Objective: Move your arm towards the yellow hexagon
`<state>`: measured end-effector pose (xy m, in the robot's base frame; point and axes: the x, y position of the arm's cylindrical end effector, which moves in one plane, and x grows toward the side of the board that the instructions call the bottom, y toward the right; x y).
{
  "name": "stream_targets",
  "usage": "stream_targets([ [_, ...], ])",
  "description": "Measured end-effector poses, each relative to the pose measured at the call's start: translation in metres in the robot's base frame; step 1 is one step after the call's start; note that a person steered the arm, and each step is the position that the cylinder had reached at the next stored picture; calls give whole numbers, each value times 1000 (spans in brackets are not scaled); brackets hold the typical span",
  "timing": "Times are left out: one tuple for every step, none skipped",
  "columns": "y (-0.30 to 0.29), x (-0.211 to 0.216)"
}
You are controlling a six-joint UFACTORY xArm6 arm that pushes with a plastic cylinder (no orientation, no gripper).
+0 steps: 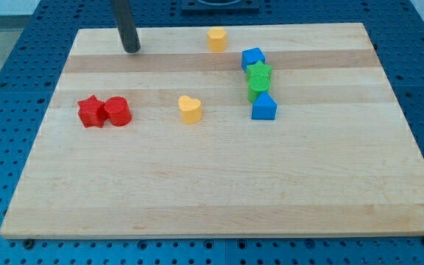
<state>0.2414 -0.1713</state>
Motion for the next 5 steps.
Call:
stream_targets([
  [21,-23],
  [47,-42],
  [75,-49],
  [101,-49],
  [128,-48],
])
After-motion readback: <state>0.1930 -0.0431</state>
